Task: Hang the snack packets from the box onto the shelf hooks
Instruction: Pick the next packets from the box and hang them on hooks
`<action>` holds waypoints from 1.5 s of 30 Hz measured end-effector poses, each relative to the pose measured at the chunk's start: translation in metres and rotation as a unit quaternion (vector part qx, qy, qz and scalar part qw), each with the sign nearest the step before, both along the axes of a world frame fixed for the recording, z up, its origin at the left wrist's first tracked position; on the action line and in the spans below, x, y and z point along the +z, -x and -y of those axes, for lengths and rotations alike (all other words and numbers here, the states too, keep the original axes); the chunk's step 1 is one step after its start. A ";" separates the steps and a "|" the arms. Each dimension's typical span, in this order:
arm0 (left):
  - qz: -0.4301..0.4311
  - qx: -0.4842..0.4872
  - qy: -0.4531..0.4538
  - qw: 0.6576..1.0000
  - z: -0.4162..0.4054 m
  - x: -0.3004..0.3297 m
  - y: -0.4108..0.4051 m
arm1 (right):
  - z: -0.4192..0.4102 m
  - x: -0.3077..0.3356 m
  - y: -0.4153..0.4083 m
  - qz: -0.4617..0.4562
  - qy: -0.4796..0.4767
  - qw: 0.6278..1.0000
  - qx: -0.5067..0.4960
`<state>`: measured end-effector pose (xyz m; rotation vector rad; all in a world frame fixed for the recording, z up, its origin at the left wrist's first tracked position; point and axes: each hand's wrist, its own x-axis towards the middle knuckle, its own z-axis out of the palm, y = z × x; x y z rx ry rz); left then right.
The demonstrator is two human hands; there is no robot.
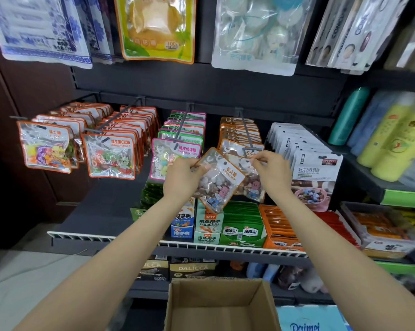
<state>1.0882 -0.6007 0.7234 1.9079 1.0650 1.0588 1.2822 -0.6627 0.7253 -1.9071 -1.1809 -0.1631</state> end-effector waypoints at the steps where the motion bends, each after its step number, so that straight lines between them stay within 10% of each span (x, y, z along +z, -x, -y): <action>1: 0.000 -0.001 -0.003 1.000 0.000 0.000 0.000 | 0.000 0.000 0.001 0.000 -0.003 1.000 -0.001; 19: 0.008 -0.015 0.022 1.000 0.001 -0.002 -0.010 | -0.018 0.003 0.004 0.098 0.021 0.992 -0.081; 28: 0.107 -0.051 0.101 0.988 0.004 -0.012 -0.040 | 0.031 -0.027 0.011 -0.234 -0.078 0.942 0.229; 35: -0.061 -0.020 -0.113 0.992 0.010 -0.017 -0.051 | 0.024 -0.022 0.000 -0.124 -0.038 0.979 0.158; 45: -0.159 -0.015 -0.114 0.981 0.001 -0.021 -0.064 | 0.012 -0.019 0.001 -0.009 0.002 0.997 0.071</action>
